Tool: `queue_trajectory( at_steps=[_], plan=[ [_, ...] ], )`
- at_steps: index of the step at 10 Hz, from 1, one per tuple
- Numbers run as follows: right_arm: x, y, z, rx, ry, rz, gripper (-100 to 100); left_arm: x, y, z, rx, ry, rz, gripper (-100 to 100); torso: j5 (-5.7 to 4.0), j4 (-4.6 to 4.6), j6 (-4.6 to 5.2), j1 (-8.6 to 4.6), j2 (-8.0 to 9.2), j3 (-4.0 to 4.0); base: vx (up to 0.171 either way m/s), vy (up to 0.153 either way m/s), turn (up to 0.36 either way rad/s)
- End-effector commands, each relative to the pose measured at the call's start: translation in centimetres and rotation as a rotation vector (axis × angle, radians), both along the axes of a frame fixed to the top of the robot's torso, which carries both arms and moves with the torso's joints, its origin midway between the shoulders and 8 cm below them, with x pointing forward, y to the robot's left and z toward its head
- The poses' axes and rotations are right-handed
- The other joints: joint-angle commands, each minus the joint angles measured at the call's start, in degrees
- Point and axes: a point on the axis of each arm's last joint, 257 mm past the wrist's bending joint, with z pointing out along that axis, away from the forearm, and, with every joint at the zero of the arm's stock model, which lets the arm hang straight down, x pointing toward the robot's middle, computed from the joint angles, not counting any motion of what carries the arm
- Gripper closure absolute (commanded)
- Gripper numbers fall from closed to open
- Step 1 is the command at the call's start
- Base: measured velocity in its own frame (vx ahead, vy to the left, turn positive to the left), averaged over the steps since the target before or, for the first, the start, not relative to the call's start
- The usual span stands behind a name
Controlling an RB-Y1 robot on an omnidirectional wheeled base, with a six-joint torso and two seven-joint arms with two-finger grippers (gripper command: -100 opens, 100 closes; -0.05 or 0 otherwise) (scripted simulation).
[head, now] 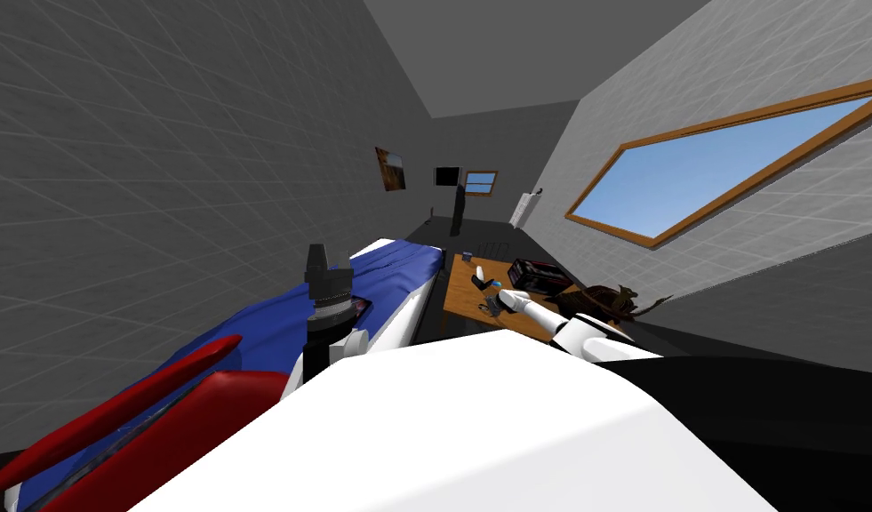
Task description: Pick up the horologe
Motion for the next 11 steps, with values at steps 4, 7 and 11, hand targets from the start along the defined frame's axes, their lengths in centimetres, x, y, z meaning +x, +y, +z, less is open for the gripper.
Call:
queue_trajectory(
  at_steps=[4, 7, 11],
  plan=[
    [-1.3, -0.8, -1.0, 0.017, 0.015, -0.004, -100, 0.0, 0.0, 0.0, 0.000, 0.000, 0.000, 0, 0.01, 0.00, -0.01, 0.03, 0.02, 0.01, -0.001, 0.022, 0.056],
    [-1.7, -1.1, -1.3, 0.035, 0.015, -0.021, -100, 0.0, 0.0, 0.0, 0.000, 0.000, 0.000, 0, 0.00, 0.00, 0.00, -0.02, 0.02, 0.01, -0.001, 0.012, 0.035],
    [-2.8, -3.0, -1.9, 0.016, 0.021, -0.029, -100, 0.0, 0.0, 0.0, 0.000, 0.000, 0.000, 0, 0.00, 0.00, 0.01, -0.02, 0.02, 0.01, 0.001, 0.016, 0.043]
  ],
)
